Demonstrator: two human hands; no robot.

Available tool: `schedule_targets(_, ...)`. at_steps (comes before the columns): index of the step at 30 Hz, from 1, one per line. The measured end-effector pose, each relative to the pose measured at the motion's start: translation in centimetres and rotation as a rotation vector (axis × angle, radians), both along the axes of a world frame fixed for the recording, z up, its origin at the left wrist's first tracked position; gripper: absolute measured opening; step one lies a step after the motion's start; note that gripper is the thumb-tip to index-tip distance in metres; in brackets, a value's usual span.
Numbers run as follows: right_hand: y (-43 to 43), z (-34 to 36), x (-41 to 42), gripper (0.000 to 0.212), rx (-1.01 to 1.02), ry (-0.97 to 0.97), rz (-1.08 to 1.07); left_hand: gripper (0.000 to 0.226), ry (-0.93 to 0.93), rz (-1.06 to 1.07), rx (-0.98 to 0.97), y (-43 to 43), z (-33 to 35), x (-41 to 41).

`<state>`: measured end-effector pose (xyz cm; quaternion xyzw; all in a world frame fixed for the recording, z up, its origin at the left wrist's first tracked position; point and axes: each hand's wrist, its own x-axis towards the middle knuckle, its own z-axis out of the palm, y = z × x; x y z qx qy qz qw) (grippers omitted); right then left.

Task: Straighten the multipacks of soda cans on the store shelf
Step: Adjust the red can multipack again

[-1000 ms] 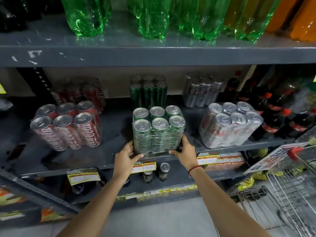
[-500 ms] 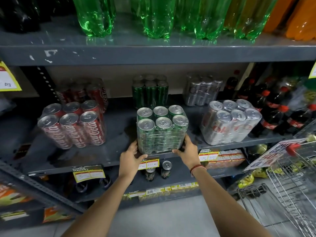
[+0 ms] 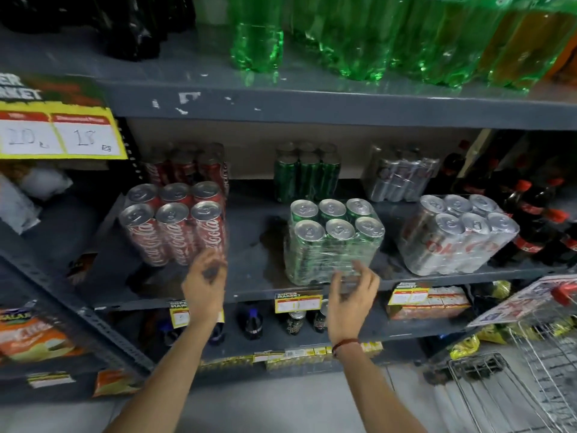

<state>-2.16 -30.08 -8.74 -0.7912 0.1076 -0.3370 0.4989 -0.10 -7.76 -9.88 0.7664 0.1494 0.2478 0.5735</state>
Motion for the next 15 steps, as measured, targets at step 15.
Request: schedule_targets(15, 15.9, 2.6, 7.5, 0.087, 0.000, 0.711, 0.848, 0.057, 0.282, -0.013, -0.030, 12.9, 0.5, 1.4)
